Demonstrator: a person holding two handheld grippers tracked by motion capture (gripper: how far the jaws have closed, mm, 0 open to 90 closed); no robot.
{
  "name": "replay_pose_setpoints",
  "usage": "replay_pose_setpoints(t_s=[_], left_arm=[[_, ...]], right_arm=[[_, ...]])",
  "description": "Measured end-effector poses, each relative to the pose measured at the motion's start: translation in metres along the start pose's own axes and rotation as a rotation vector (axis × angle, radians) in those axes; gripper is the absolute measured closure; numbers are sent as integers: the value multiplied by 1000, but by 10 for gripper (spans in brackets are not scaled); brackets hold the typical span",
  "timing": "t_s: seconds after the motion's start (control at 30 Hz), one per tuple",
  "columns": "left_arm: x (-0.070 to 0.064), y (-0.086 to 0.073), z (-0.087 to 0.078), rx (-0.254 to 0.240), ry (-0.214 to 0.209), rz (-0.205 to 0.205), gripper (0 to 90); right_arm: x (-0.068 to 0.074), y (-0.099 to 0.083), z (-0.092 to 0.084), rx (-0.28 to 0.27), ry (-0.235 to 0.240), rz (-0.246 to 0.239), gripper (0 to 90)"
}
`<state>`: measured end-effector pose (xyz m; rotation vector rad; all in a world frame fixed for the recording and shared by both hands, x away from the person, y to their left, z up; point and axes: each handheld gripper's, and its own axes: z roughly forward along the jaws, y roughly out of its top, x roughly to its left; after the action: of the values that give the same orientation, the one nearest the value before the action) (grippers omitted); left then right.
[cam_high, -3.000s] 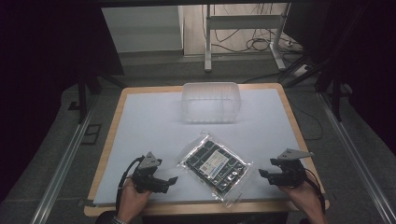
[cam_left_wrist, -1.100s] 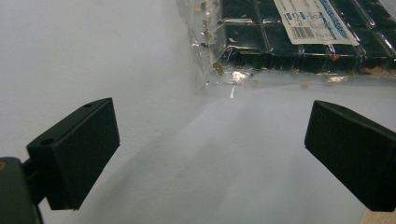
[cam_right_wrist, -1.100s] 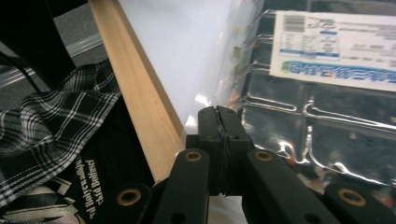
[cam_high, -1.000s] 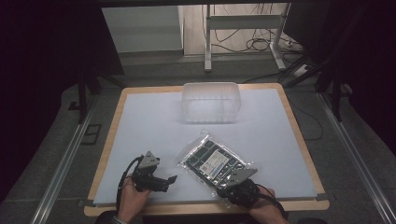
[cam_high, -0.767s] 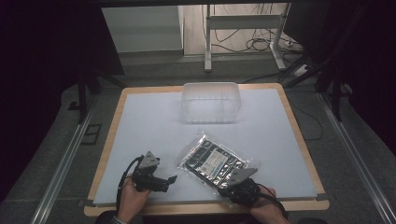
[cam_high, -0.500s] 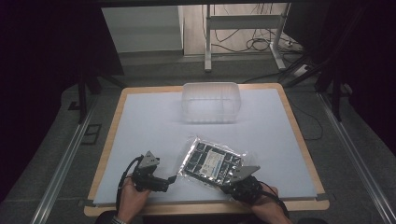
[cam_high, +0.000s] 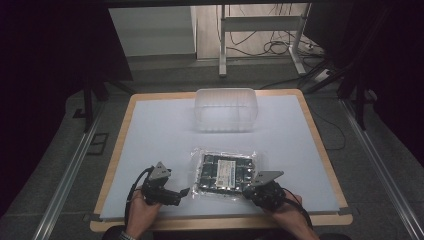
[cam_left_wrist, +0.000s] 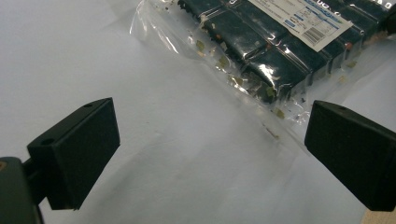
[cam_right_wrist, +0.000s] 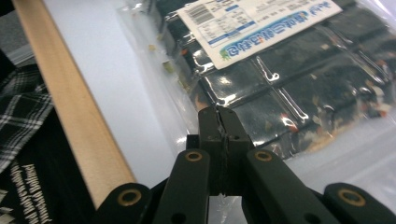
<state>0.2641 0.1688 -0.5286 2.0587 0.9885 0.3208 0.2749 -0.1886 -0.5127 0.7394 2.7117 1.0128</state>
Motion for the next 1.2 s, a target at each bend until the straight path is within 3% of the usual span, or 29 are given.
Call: replay_pose_setpoints(t_s=[0.33,0.77,1.03,1.2], left_arm=[[1,1,-3,-28,-17,-26,24],[-2,2,-4,-24,8,-12,5],[-2,2,-5,-25,12,-3,6],[-2,2,-5,-29,22,7,6]], right_arm=[[-19,1,-1,-4,-54,34,891],[-44,9,5,-10,-109,54,891],[-43,12,4,-9,-94,58,880],[-45,14,-3,-35,-61,77,820]])
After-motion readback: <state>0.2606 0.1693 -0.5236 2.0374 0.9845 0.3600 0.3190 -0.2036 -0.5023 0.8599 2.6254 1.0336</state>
